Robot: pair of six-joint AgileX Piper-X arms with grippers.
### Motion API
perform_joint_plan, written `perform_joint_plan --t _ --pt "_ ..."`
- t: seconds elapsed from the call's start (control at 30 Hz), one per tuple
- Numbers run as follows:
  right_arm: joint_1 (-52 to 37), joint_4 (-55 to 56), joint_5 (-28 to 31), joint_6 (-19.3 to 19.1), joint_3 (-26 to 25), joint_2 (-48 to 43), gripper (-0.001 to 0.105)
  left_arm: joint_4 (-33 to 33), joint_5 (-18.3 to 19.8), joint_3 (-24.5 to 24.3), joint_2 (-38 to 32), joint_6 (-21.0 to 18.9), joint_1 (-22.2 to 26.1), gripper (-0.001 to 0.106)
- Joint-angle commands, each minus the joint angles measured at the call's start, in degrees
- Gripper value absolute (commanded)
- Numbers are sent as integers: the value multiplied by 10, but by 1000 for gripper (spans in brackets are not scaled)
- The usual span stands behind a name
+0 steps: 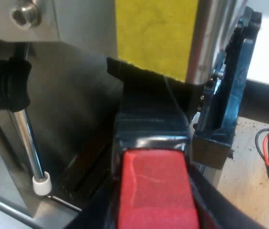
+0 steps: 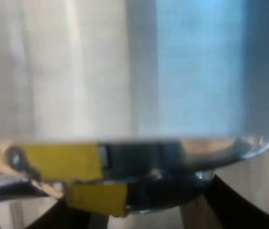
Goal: Put the handle in the coffee machine
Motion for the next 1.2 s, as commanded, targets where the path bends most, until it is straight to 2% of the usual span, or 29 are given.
perform_joint_plan --t 0.03,0.13,0.17,0.2,0.23,0.27,0.3,0.37,0.53,0.6,0.77,0.83,0.87,0.9,0.93,0.97,1.1,1.2 --pt "-2 -62 5 -4 -16 -14 37 -5 2 -16 -17 3 15 1" --pt "-2 -74 5 -22 -16 -14 37 9 -10 -16 -17 37 15 17" --pt "-2 -79 5 -25 -16 -14 37 15 -12 -16 -17 38 15 27" --pt "-2 -89 5 -30 -16 -14 37 24 -13 -19 -17 38 15 42" --pt "-2 -92 5 -31 -16 -14 37 26 -13 -19 -17 38 15 50" --pt "-2 -99 5 -39 -16 -14 37 30 -13 -19 -17 38 15 63" --pt "-2 -103 5 -45 -16 -14 37 32 -13 -19 -17 38 15 72" --pt "-2 -111 5 -55 -16 -14 37 33 -13 -19 -17 38 15 74" --pt "-2 -126 5 -66 -16 -14 37 51 -13 -26 -18 36 15 69" --pt "-2 -126 5 -66 -16 -14 37 87 -13 -47 -21 36 19 67" --pt "-2 -126 5 -66 -16 -14 37 114 -13 -83 -49 36 39 65" --pt "-2 -126 5 -66 -16 -14 37 122 -24 -96 -64 36 48 54" --pt "-2 -126 5 -66 -16 -14 37 128 -44 -105 -72 33 52 39" --pt "-2 -126 5 -66 -16 -14 37 136 -71 -116 -75 32 52 20" --pt "-2 -126 5 -66 -16 -14 37 141 -82 -122 -75 32 52 13" --pt "-2 -126 5 -66 -16 -14 37 148 -114 -132 -75 32 49 1" --pt "-2 -126 5 -66 -16 -14 37 152 -187 -159 -69 26 36 1" --pt "-2 -126 5 -66 -16 -14 37 152 -198 -186 -48 -2 30 1"
